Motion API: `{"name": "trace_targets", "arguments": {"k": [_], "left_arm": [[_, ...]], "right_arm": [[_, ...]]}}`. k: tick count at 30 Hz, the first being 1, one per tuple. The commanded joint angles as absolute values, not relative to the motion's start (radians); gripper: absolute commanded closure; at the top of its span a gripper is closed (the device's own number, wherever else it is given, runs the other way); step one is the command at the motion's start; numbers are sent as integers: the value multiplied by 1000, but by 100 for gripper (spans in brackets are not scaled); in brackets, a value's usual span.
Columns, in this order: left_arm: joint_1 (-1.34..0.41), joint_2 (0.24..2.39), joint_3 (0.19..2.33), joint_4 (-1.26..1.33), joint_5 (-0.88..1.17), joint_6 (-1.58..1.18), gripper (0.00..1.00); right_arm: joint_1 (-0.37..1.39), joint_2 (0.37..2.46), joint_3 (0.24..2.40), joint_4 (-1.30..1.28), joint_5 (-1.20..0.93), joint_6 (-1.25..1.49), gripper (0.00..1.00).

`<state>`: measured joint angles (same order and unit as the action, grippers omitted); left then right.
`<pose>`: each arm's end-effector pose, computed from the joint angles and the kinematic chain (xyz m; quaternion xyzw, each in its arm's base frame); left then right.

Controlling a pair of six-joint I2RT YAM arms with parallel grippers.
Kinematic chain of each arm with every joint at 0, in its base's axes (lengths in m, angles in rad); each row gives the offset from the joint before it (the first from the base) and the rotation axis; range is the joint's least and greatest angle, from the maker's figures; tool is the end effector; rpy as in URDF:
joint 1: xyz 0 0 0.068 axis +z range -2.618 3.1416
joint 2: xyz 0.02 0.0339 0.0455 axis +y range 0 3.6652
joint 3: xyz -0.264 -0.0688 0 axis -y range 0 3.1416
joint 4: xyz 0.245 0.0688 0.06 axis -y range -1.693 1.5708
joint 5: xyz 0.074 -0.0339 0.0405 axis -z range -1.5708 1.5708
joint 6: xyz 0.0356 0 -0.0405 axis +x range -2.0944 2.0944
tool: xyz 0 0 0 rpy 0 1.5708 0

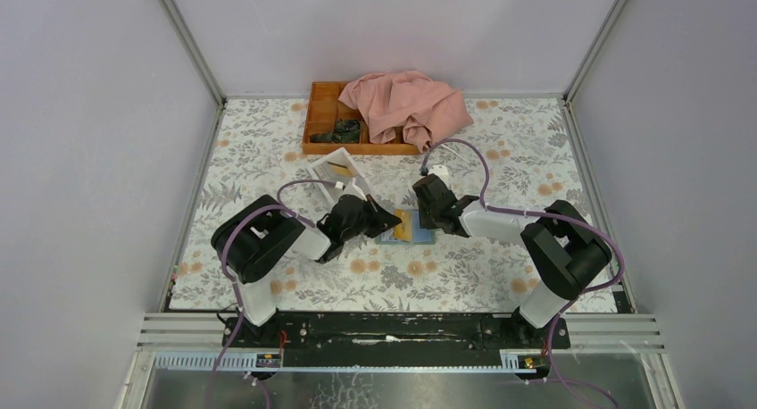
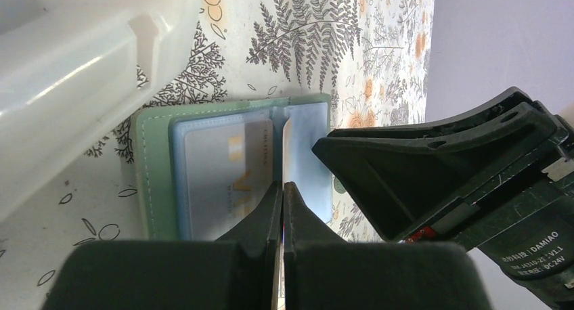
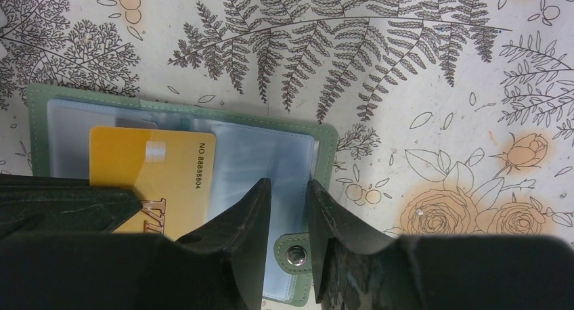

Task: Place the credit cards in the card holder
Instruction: Insert the credit card into the card holder.

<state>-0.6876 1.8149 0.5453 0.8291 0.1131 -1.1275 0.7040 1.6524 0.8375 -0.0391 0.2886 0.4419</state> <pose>0.2391 -0.2016 0.1069 -0.1544 0.8295 -0.4507 0.2916 0.2537 0.2022 0.1580 -0.0711 0.9254 0.0750 0.3647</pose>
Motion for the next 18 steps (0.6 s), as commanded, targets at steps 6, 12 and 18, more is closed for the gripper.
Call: {"name": "trace_targets", "arguments": {"k": [6,12,18], "left_arm": [[-695,1810,549,713,24,-1144,100],[-696,1802,544,699,12,-1170,100],[-696,1776,526,688,-8,-1198,100]], "right_arm": [[695,1635,831,-34,297,450,66],[695,1634,825,-33,300,449,66],[695,1634,824,-31,298,451,66]]}}
